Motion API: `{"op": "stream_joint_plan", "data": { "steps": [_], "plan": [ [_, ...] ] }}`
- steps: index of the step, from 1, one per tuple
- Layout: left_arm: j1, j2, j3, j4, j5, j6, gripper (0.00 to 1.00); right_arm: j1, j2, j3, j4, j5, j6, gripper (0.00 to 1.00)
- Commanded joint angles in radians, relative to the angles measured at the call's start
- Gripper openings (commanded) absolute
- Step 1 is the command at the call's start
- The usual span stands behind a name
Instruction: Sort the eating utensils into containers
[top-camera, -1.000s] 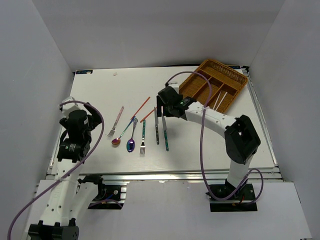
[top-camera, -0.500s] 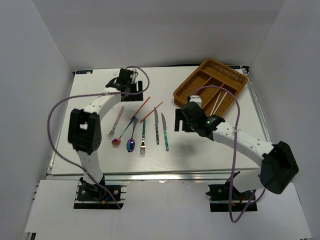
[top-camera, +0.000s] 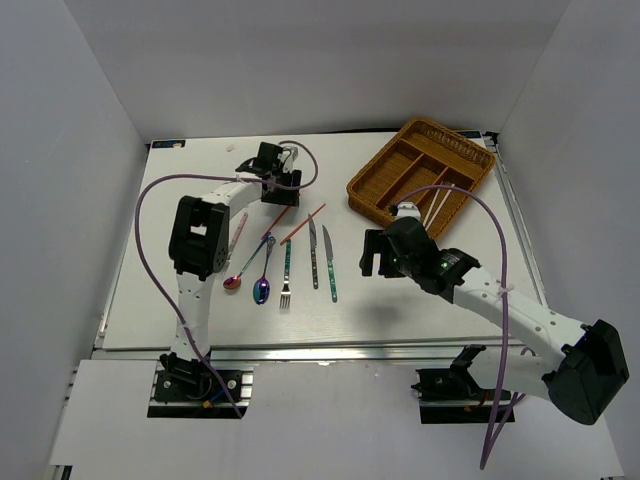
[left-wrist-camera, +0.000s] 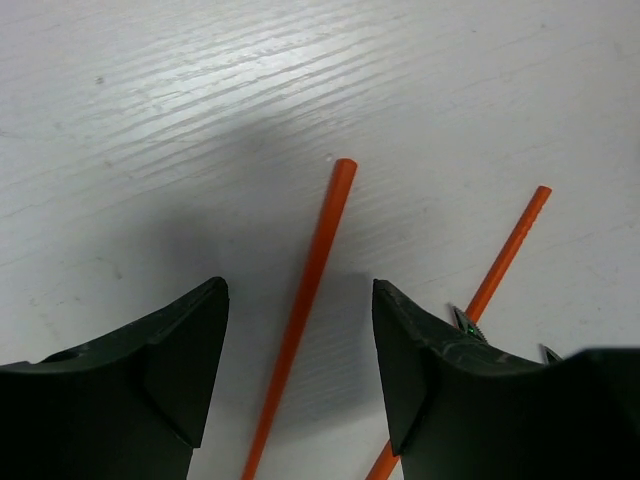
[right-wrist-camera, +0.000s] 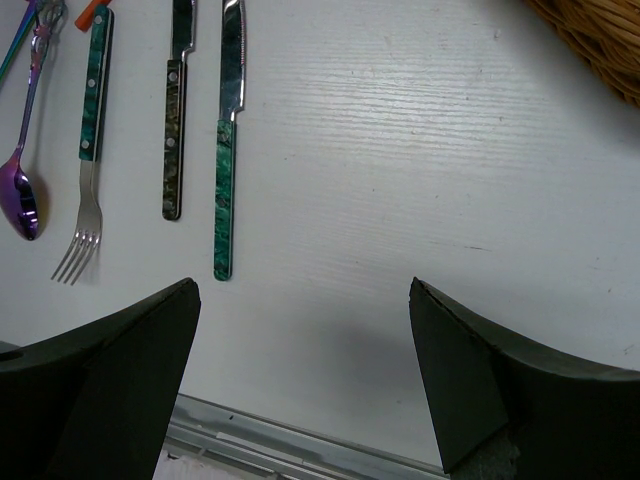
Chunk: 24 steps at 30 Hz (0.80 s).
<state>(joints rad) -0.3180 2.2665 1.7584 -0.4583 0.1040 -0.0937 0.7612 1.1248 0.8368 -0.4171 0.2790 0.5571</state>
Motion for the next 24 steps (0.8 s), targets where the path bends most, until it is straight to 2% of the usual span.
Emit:
{"op": "stream_joint_plan", "data": {
  "steps": [1, 9, 12, 15, 16, 18, 21, 22, 24],
  "plan": [
    [-0.013, -0.03, -0.027, 0.064, 0.054, 0.011, 0.69, -0.002, -0.003, 0.004, -0.002, -0.009, -0.025, 0.89],
    [-0.023, 0.076, 0.053, -0.031, -0.07, 0.052, 0.5, -0.002, -0.02, 0.013, 0.0, -0.027, -0.023, 0.89],
    [-0.035, 0.123, 0.082, -0.095, -0.131, 0.074, 0.4, -0.002, -0.036, 0.018, -0.006, -0.027, -0.026, 0.89],
    [-0.047, 0.151, 0.087, -0.129, -0.141, 0.083, 0.33, -0.002, -0.054, 0.019, -0.011, -0.023, -0.032, 0.89],
    [-0.047, 0.156, 0.082, -0.135, -0.133, 0.08, 0.26, -0.002, -0.057, 0.019, -0.011, -0.021, -0.033, 0.89],
    [-0.047, 0.165, 0.078, -0.143, -0.107, 0.075, 0.21, 0.0, -0.069, 0.021, -0.011, -0.023, -0.034, 0.89],
    [-0.049, 0.166, 0.076, -0.152, -0.105, 0.069, 0.1, -0.002, -0.086, 0.022, -0.015, -0.024, -0.034, 0.89],
    [-0.049, 0.166, 0.078, -0.155, -0.116, 0.069, 0.03, 0.0, -0.092, 0.022, -0.015, -0.026, -0.033, 0.89],
    [-0.049, 0.16, 0.087, -0.157, -0.167, 0.06, 0.0, -0.002, -0.109, 0.013, -0.014, -0.029, -0.033, 0.89]
  ]
}}
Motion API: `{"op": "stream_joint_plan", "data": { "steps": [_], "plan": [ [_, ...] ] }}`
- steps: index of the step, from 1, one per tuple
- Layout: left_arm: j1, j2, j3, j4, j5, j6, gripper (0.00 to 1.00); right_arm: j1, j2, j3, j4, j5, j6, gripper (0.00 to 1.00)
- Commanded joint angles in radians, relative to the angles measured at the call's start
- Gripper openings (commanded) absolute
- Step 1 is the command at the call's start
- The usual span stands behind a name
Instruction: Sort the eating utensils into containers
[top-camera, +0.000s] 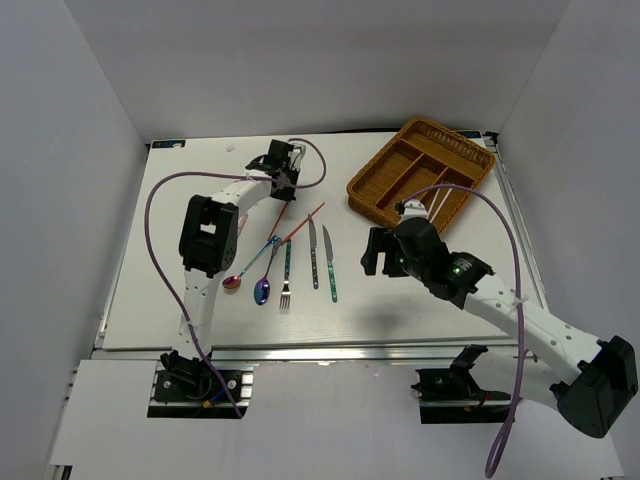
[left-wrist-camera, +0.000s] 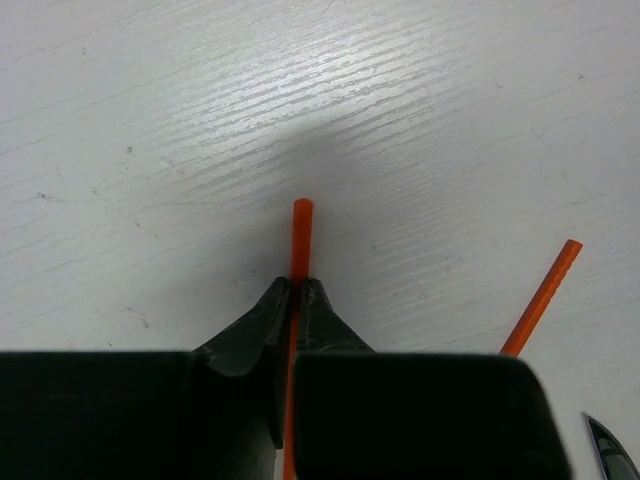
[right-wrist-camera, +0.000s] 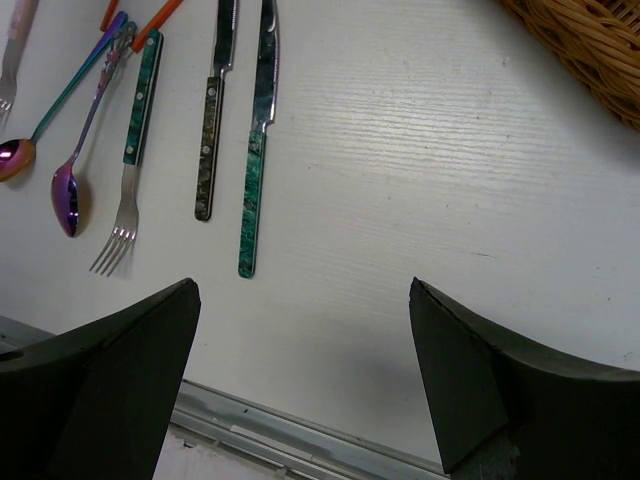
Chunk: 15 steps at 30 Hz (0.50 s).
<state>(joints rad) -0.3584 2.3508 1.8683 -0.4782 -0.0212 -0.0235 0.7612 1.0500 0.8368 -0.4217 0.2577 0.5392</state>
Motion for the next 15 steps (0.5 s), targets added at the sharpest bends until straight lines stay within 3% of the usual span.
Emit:
{"op": "stream_joint_plan", "data": {
  "steps": [1, 5, 10, 15],
  "plan": [
    [-0.008, 0.068, -0.018, -0.135, -0.075, -0.015, 0.0, -0.002, -0.039, 0.01, -0.008, -0.009, -0.013, 0.89],
    [-0.008, 0.045, 0.035, -0.128, -0.285, -0.042, 0.0, 0.0, -0.054, -0.005, 0.0, -0.011, -0.007, 0.89],
    [-0.008, -0.007, 0.091, -0.131, -0.393, -0.096, 0.0, -0.002, -0.047, -0.03, 0.023, -0.021, 0.007, 0.89],
    [-0.008, -0.125, 0.048, -0.088, -0.479, -0.173, 0.0, 0.0, -0.044, -0.068, 0.087, -0.044, 0.024, 0.89]
  ]
}}
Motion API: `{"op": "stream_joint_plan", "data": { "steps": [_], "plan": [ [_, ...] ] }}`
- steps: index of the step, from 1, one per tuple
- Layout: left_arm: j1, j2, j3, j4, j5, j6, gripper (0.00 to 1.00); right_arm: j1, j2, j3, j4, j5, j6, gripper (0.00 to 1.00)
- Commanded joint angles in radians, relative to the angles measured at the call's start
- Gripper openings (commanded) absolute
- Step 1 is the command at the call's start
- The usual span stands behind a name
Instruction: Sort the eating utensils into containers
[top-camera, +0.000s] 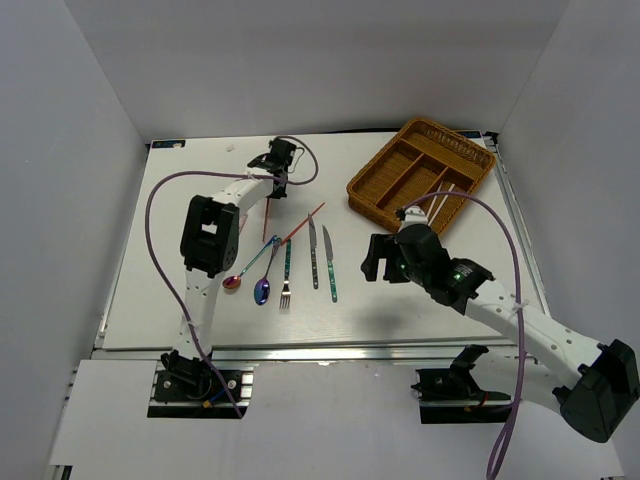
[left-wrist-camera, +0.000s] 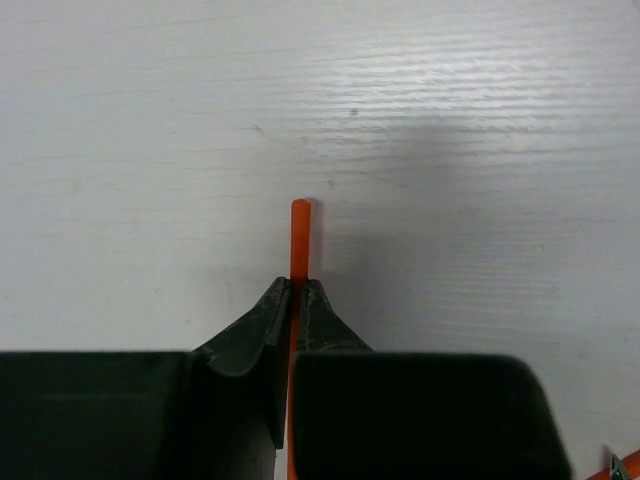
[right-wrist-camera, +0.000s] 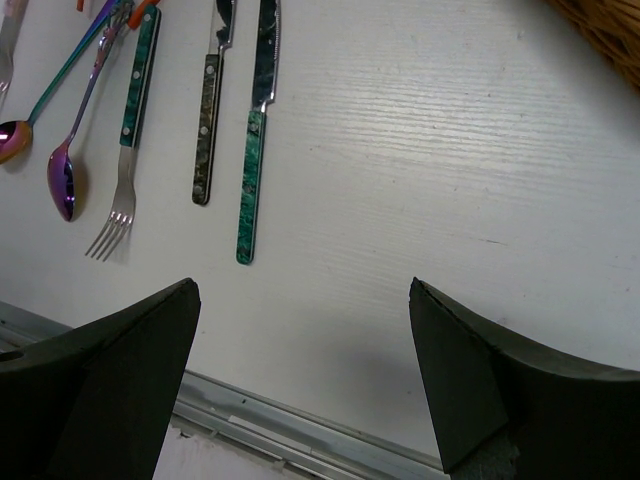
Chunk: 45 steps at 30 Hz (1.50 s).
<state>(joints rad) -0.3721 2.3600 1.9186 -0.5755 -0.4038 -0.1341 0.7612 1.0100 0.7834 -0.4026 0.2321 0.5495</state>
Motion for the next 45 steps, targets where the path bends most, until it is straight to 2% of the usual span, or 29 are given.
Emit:
{"op": "stream_joint_plan", "data": {
  "steps": [1, 7, 13, 18, 22, 26, 31, 40, 43, 45],
  "plan": [
    [0.006, -0.146, -0.004, 0.011, -0.098, -0.073, 0.0, -0.002, -0.001, -0.025, 0.094, -0.025, 0.015, 0.89],
    [0.005, -0.223, -0.006, -0.037, -0.038, -0.16, 0.0, -0.002, 0.035, -0.047, 0.215, -0.117, -0.002, 0.89],
    [0.004, -0.353, -0.085, -0.086, 0.101, -0.301, 0.0, 0.0, 0.084, -0.036, 0.427, -0.304, -0.025, 0.89],
    [-0.001, -0.537, -0.367, 0.049, 0.356, -0.444, 0.0, -0.014, 0.179, 0.028, 0.524, -0.382, -0.017, 0.89],
    [-0.022, -0.697, -0.555, 0.153, 0.436, -0.502, 0.0, -0.037, 0.275, 0.073, 0.531, -0.413, 0.047, 0.87],
    [-0.051, -0.823, -0.713, 0.276, 0.522, -0.565, 0.0, -0.039, 0.369, 0.088, 0.651, -0.503, 0.105, 0.85],
    [-0.09, -0.933, -0.838, 0.379, 0.525, -0.611, 0.0, -0.037, 0.459, 0.128, 0.717, -0.574, 0.168, 0.82],
    [-0.117, -0.964, -0.871, 0.425, 0.562, -0.648, 0.0, -0.03, 0.544, 0.181, 0.755, -0.606, 0.207, 0.77],
    [-0.129, -0.964, -0.875, 0.442, 0.562, -0.664, 0.0, -0.026, 0.582, 0.203, 0.775, -0.626, 0.228, 0.7],
    [-0.133, -0.963, -0.885, 0.465, 0.576, -0.68, 0.0, -0.026, 0.596, 0.212, 0.777, -0.616, 0.236, 0.63]
  ]
}}
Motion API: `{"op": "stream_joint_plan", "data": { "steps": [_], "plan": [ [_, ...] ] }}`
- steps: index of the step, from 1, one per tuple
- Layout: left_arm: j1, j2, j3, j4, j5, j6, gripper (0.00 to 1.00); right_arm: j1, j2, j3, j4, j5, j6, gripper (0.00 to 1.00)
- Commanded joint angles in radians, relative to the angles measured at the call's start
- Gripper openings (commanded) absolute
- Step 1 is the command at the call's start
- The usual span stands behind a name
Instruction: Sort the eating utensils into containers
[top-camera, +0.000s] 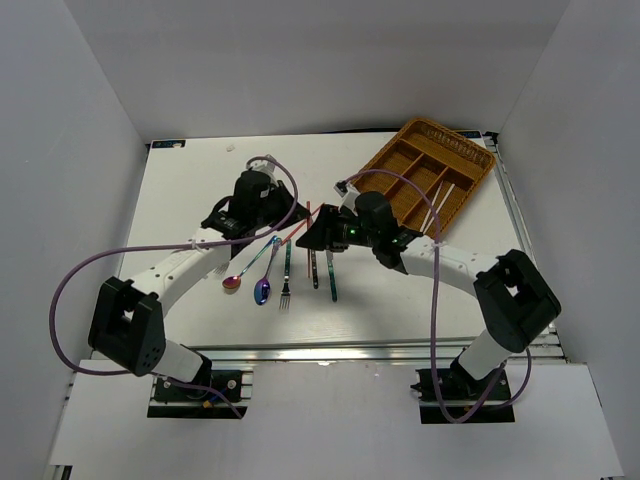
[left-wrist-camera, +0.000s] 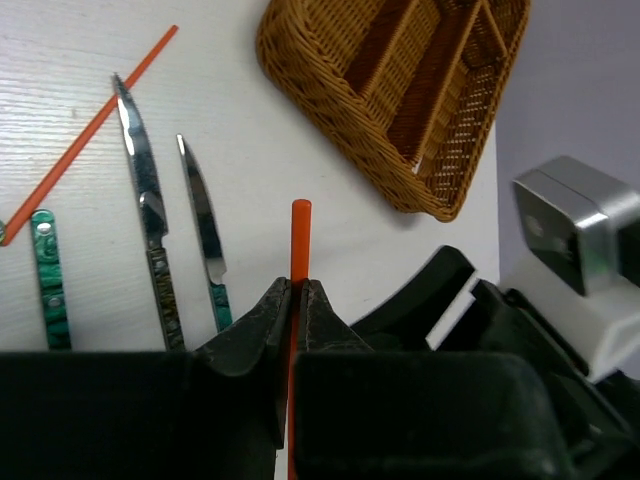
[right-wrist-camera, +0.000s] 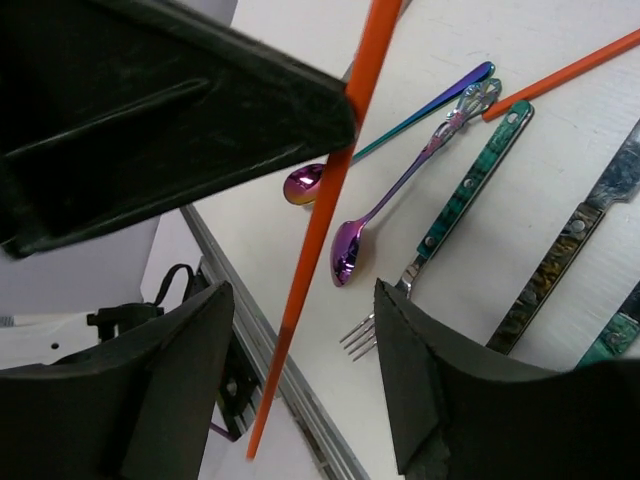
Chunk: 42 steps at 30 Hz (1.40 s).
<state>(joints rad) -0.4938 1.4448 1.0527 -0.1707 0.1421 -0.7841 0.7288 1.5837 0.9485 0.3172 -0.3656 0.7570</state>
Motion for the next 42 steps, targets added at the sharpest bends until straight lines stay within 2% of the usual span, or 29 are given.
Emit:
{"op": "stream_joint_plan", "data": {
  "steps": [1, 2, 5, 6, 7, 9, 10, 11, 13, 16, 17, 21, 23, 26, 30, 36, 39, 40, 41, 42],
  "plan": [
    [-0.012, -0.049, -0.02, 0.065, 0.033, -0.033, 0.0, 0.006, 0.025, 0.049, 0.063, 0.002, 0.028, 0.58],
    [-0.012, -0.05, -0.022, 0.065, 0.031, -0.035, 0.0, 0.004, 0.025, 0.047, 0.066, 0.014, 0.03, 0.45],
    [-0.012, -0.05, -0.013, 0.05, 0.016, -0.024, 0.0, -0.005, -0.004, 0.015, 0.098, 0.063, 0.05, 0.2],
    [-0.012, -0.053, 0.004, 0.039, 0.002, -0.017, 0.02, -0.008, -0.023, 0.007, 0.1, 0.074, 0.059, 0.0],
    [-0.012, -0.055, 0.015, 0.008, -0.015, -0.009, 0.29, -0.012, -0.036, -0.007, 0.088, 0.105, 0.064, 0.0],
    [-0.012, -0.058, 0.074, -0.045, -0.089, 0.026, 0.59, -0.034, -0.066, -0.017, 0.056, 0.132, 0.065, 0.0],
    [-0.012, -0.061, 0.101, -0.074, -0.12, 0.042, 0.82, -0.046, -0.076, -0.023, 0.037, 0.148, 0.065, 0.0],
    [-0.012, -0.063, 0.133, -0.151, -0.168, 0.069, 0.96, -0.077, -0.085, -0.025, -0.024, 0.158, 0.065, 0.0],
    [-0.012, -0.078, 0.225, -0.232, -0.286, 0.104, 0.98, -0.124, -0.123, -0.033, -0.09, 0.198, 0.065, 0.0],
    [-0.012, -0.124, 0.276, -0.363, -0.411, 0.169, 0.98, -0.258, -0.148, -0.024, -0.24, 0.232, 0.006, 0.0],
    [-0.012, -0.135, 0.277, -0.381, -0.438, 0.199, 0.98, -0.329, -0.146, -0.004, -0.274, 0.235, -0.016, 0.0],
    [-0.012, -0.205, 0.225, -0.441, -0.541, 0.258, 0.98, -0.462, -0.152, 0.019, -0.355, 0.221, -0.102, 0.0],
    [-0.012, -0.248, 0.172, -0.45, -0.561, 0.281, 0.98, -0.527, -0.133, 0.059, -0.444, 0.269, -0.145, 0.0],
    [-0.012, -0.279, 0.124, -0.451, -0.565, 0.301, 0.98, -0.619, -0.064, 0.114, -0.481, 0.286, -0.16, 0.0],
    [-0.012, -0.302, 0.044, -0.431, -0.562, 0.319, 0.98, -0.689, 0.08, 0.212, -0.533, 0.327, -0.177, 0.0],
    [-0.012, -0.365, -0.063, -0.371, -0.49, 0.365, 0.98, -0.784, 0.203, 0.334, -0.567, 0.329, -0.174, 0.02],
    [-0.012, -0.379, -0.094, -0.343, -0.426, 0.391, 0.98, -0.802, 0.264, 0.398, -0.595, 0.326, -0.185, 0.14],
    [-0.012, -0.38, -0.111, -0.333, -0.386, 0.396, 0.98, -0.805, 0.278, 0.412, -0.601, 0.317, -0.194, 0.35],
    [-0.012, -0.38, -0.117, -0.328, -0.371, 0.404, 0.98, -0.807, 0.297, 0.444, -0.615, 0.314, -0.196, 0.45],
    [-0.012, -0.379, -0.12, -0.326, -0.359, 0.407, 0.98, -0.807, 0.3, 0.452, -0.618, 0.309, -0.2, 0.47]
  ]
}}
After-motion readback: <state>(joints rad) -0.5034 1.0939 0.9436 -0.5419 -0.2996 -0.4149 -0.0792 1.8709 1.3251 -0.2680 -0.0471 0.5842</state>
